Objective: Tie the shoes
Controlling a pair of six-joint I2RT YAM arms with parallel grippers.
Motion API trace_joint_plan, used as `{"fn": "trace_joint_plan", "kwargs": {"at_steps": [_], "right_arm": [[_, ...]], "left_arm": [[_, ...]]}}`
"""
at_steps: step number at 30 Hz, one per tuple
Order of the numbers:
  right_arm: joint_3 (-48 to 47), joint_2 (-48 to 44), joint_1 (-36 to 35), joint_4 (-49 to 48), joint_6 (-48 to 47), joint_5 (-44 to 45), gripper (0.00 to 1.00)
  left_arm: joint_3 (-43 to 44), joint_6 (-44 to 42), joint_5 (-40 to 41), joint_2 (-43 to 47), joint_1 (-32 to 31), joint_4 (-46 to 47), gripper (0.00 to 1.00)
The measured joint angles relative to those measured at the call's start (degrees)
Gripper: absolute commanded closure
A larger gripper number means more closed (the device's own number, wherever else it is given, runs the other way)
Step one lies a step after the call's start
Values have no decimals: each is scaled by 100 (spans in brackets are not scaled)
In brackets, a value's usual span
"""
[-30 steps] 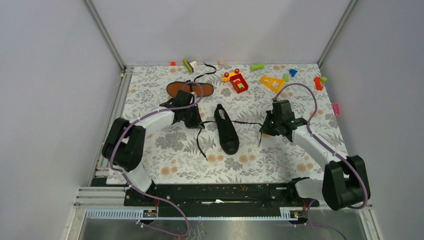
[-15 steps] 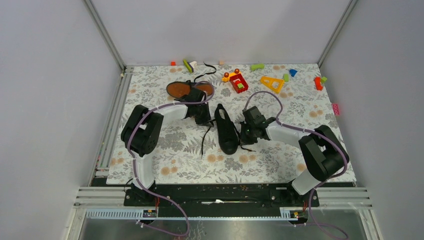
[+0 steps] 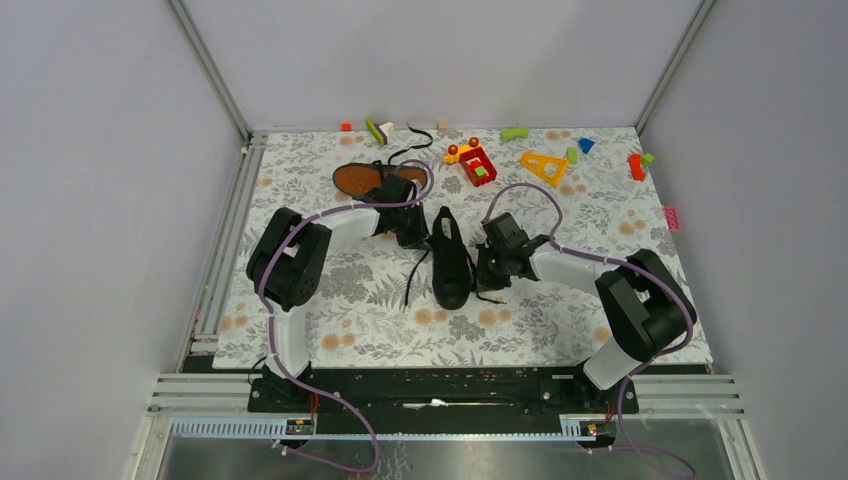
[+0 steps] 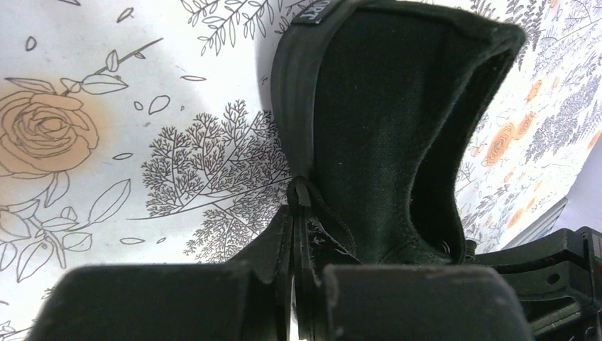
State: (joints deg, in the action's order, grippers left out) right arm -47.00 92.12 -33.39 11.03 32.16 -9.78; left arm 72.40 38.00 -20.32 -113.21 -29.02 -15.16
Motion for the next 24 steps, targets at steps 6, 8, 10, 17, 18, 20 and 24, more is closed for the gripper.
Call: {"fn": "trace_joint_plan", "kwargs": {"at_steps": [6, 8, 10, 17, 18, 20, 24], "right_arm": [[-4, -9, -4, -22, 55, -131, 100], [-4, -37, -4, -17, 63, -131, 100], [-9, -136, -4, 4, 63, -109, 100], [-286, -704, 0, 385, -219, 378, 100], [-289, -848, 9, 428, -275, 455, 100], [-289, -1121, 39, 551, -372, 581, 100], [-289, -1644, 175, 752, -546, 728, 100]], "left_arm": [[0, 35, -179, -68, 15, 140, 100], [0, 46, -197, -74, 15, 166, 100], [0, 42, -195, -74, 15, 153, 100], [-433, -120, -42, 461, 79, -55, 100], [-551, -155, -22, 647, 103, -133, 100], [-750, -190, -13, 1038, 133, -238, 100], [-1119, -151, -144, 1698, 170, -151, 100]]}}
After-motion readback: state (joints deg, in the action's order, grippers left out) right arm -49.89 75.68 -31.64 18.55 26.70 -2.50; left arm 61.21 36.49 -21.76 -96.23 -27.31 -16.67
